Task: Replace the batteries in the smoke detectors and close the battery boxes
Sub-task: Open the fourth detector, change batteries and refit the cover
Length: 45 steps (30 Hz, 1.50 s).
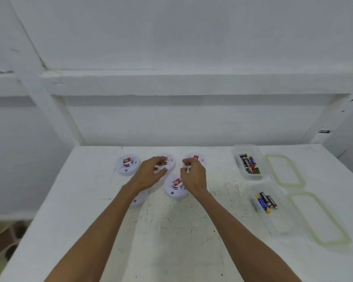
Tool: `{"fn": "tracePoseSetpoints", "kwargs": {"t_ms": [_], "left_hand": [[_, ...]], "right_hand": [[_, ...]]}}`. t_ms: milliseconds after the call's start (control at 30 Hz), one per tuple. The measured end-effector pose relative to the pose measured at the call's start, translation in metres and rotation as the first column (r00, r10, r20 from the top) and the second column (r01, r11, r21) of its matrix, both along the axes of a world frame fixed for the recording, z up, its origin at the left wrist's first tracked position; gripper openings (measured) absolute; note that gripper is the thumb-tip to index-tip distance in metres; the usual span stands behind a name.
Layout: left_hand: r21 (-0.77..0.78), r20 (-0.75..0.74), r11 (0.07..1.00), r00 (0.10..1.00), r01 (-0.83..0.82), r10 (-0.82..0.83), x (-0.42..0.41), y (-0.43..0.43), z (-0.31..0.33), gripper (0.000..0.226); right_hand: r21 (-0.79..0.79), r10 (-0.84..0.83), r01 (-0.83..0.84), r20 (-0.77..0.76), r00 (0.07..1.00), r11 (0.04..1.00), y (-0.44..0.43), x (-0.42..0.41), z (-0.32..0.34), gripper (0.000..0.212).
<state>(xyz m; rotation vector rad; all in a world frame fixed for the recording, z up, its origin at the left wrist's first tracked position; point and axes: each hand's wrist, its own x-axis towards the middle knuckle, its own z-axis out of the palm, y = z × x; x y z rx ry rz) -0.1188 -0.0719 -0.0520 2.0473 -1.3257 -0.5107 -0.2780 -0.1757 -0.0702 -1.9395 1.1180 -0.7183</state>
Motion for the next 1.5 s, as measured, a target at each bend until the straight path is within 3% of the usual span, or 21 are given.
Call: {"fn": "tracePoseSetpoints", "kwargs": {"t_ms": [200, 367, 433, 567, 667, 800, 967, 1100, 1200, 1367, 1500], "left_hand": [[0.092, -0.006, 0.994, 0.998, -0.060, 0.061, 0.030, 0.071, -0.007, 0.057], [0.159, -0.073, 0.982, 0.990, -0.105, 0.117, 0.037, 0.113, -0.025, 0.082], [0.153, -0.105, 0.980, 0.984, -0.126, 0.143, 0.034, 0.122, -0.032, 0.090], [0.102, -0.156, 0.983, 0.973, -0.154, 0.169, 0.030, 0.132, -0.047, 0.084], [0.098, -0.158, 0.978, 0.968, -0.182, 0.196, 0.028, 0.136, -0.055, 0.096], [0.049, -0.217, 0.962, 0.938, -0.268, 0.272, 0.022, 0.136, -0.058, 0.098], [-0.041, -0.319, 0.956, 0.911, -0.290, 0.263, 0.013, 0.136, -0.061, 0.103], [-0.151, -0.384, 0.948, 0.900, -0.279, 0.204, -0.005, 0.118, -0.044, 0.087], [-0.203, -0.412, 0.954, 0.903, -0.222, 0.123, -0.024, 0.092, -0.031, 0.076], [-0.231, -0.481, 0.960, 0.876, -0.161, 0.032, -0.069, 0.049, -0.016, 0.035], [-0.230, -0.628, 0.967, 0.776, -0.108, -0.062, -0.107, 0.024, -0.015, 0.030]], "right_hand": [[-0.028, 0.171, -0.171, -0.005, 0.985, 0.985, 0.054, 0.027, 0.004, 0.029], [-0.016, 0.296, -0.298, -0.079, 0.952, 0.954, 0.088, 0.041, -0.006, 0.034], [0.012, 0.335, -0.337, -0.141, 0.932, 0.942, 0.097, 0.044, -0.014, 0.042], [0.065, 0.386, -0.382, -0.233, 0.892, 0.922, 0.109, 0.047, -0.036, 0.068], [0.042, 0.392, -0.397, -0.287, 0.874, 0.917, 0.114, 0.046, -0.042, 0.084], [0.029, 0.384, -0.391, -0.273, 0.882, 0.920, 0.115, 0.044, -0.046, 0.085], [-0.011, 0.404, -0.410, -0.146, 0.903, 0.912, 0.116, 0.034, -0.049, 0.080], [-0.154, 0.280, -0.278, -0.010, 0.960, 0.948, 0.106, 0.010, -0.036, 0.051], [-0.220, 0.216, -0.197, 0.064, 0.974, 0.955, 0.094, -0.015, -0.028, 0.043], [-0.157, 0.092, -0.073, 0.117, 0.989, 0.985, 0.074, -0.061, -0.021, 0.035], [-0.095, -0.023, 0.036, 0.142, 0.990, 0.995, 0.063, -0.098, -0.014, 0.038]]}}
